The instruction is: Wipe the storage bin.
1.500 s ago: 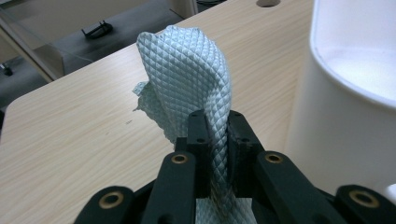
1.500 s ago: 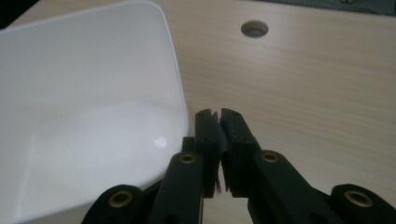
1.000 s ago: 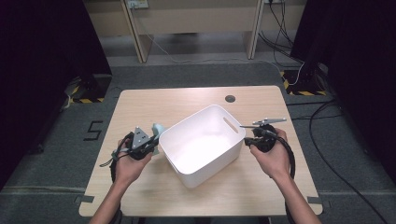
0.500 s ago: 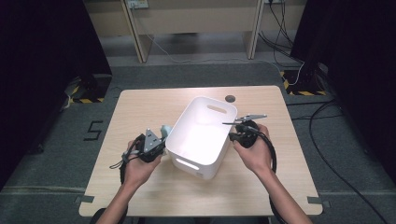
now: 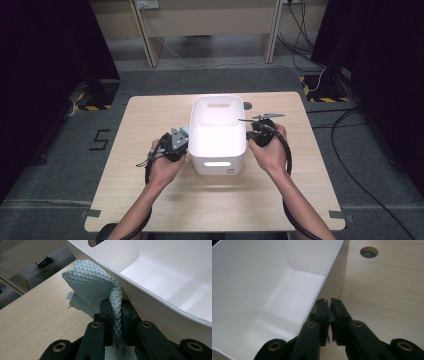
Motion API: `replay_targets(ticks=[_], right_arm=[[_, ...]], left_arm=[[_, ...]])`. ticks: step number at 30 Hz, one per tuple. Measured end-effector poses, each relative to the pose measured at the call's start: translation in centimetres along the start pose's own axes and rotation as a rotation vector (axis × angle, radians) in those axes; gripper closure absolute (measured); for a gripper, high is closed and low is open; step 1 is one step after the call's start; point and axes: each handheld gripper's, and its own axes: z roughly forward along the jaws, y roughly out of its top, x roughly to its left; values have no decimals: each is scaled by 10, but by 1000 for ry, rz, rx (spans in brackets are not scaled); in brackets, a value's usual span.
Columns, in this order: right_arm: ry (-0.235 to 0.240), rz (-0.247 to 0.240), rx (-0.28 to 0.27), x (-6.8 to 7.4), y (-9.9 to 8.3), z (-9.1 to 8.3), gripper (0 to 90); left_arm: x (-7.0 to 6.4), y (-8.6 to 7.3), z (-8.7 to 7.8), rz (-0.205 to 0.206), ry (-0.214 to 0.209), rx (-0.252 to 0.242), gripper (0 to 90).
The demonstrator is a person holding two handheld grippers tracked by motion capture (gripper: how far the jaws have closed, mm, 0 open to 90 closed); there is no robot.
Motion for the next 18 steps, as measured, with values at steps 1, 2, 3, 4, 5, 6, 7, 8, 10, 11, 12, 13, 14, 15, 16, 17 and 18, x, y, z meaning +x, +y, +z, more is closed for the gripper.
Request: replay_targets(ticks=[1,2,3,4,5,6,7,8,10,11,12,13,14,15,16,17,18], right_arm=[[5,5,-2,-1,0,-1,840],[8,8,-9,-3,-1,-4,831],[14,13,-17,-3,-1,-6,825],[20,22,-28,-3,-1,-10,816],[23,24,-43,-3,0,-14,807],[24,27,-57,-2,0,-18,803],[24,25,-68,-2,1,-22,797],[27,25,-75,0,1,-26,788],[33,25,-69,2,1,-30,767],[34,24,-68,3,0,-31,759],[39,22,-70,4,-1,-31,751],[43,35,-70,6,-3,-31,736],[44,34,-70,7,-5,-30,728],[46,32,-69,7,-6,-29,723],[46,33,-62,9,-9,-27,716],[48,26,-52,11,-12,-24,709],[52,28,-46,13,-14,-22,708]], left_arm=[[0,-1,-5,-3,2,-7,817],[-1,-2,-8,0,3,-10,817],[-2,-3,-13,3,2,-14,817],[-3,-4,-18,4,0,-22,817],[-5,-6,-24,2,-3,-28,817],[-6,-8,-31,-1,-8,-35,817],[-8,-10,-37,-7,-11,-44,817],[-9,-12,-44,-10,-16,-53,817],[-15,-16,-58,-4,-25,-72,817],[-20,-18,-64,-3,-36,-81,817],[-27,-21,-71,9,-44,-93,816],[-30,-22,-74,16,-48,-98,817],[-33,-23,-77,20,-55,-100,817],[-38,-24,-79,22,-64,-109,817],[-43,-25,-80,33,-70,-112,817],[-46,-25,-80,42,-77,-119,817],[-48,-25,-79,48,-82,-117,817]])
